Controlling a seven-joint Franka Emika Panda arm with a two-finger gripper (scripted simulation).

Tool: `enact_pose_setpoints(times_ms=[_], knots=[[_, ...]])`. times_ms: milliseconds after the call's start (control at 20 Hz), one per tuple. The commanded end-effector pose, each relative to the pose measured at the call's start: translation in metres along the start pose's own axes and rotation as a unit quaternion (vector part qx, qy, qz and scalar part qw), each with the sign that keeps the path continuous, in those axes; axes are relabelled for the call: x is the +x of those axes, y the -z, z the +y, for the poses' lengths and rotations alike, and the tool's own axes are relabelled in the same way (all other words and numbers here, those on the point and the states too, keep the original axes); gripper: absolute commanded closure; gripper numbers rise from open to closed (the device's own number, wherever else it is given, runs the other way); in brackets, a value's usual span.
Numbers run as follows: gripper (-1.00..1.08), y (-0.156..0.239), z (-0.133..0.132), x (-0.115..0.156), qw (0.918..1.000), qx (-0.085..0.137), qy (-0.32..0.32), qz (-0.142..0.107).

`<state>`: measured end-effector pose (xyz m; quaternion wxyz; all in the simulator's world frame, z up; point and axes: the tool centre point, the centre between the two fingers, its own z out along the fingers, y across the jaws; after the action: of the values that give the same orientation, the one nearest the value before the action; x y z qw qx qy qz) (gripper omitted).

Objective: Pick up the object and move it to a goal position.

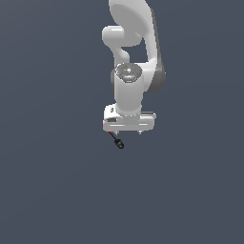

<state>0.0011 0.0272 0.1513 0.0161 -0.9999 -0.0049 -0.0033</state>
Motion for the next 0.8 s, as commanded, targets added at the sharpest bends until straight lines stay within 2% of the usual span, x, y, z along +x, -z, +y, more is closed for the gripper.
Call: enact_pose_setpoints(times_ms=[0,450,750], knots=[[-0.92,0.0,0.0,0.0,1.0,0.0,0.0,0.0],[-0.92,0.007,0.015,0.0,0.9999,-0.011,0.005,0.006],[-0.92,0.007,0.016,0.0,0.9999,-0.011,0.006,0.006]])
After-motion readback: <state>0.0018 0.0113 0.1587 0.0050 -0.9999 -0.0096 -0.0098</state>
